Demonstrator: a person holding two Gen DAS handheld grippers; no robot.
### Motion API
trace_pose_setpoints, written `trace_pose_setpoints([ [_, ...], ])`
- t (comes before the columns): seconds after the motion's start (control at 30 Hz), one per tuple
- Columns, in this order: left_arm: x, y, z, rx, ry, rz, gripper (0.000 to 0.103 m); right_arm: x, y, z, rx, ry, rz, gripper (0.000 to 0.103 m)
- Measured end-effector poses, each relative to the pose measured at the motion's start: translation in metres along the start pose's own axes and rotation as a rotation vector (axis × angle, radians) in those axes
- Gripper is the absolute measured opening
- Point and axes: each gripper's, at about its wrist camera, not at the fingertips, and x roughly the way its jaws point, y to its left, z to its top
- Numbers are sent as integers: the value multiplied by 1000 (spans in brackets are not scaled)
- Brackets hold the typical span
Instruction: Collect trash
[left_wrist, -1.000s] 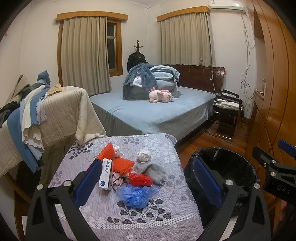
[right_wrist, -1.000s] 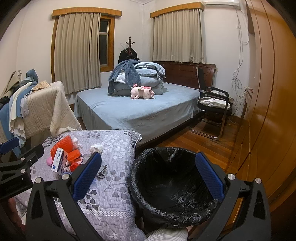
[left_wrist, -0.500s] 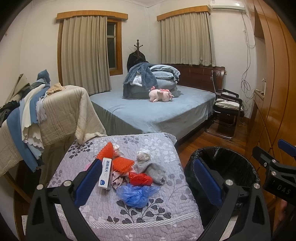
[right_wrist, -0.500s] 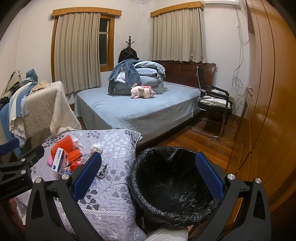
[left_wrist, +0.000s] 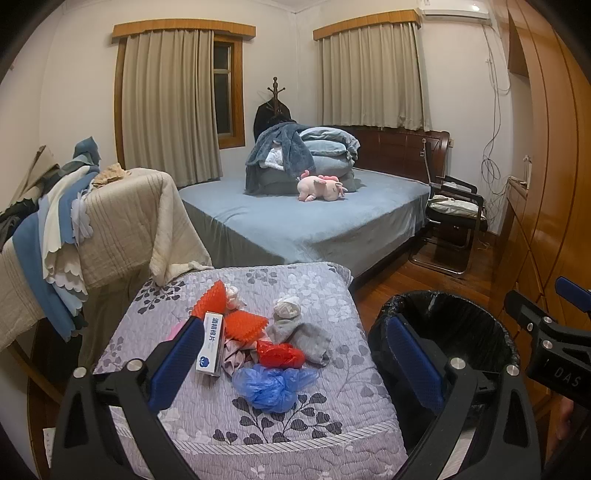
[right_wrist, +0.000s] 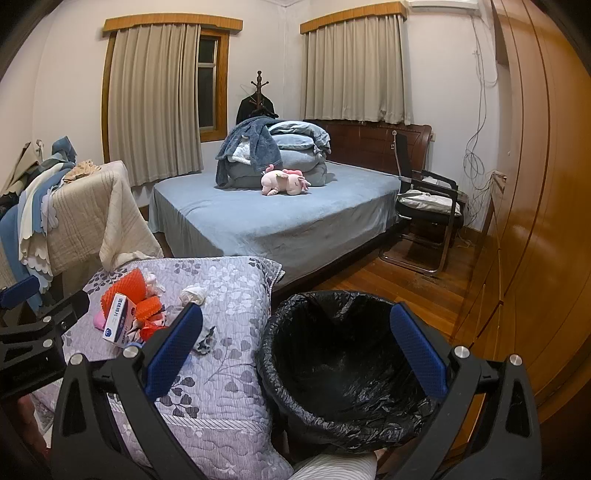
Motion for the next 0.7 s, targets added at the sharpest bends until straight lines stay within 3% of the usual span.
trace_pose_setpoints([
  [0.43,6,4,-9,-7,14,-5,97,7,7,-3,-2,10,7,98],
  [0.7,34,42,-19,-53,45,55,97,51,34,-16,9,66,59,98],
])
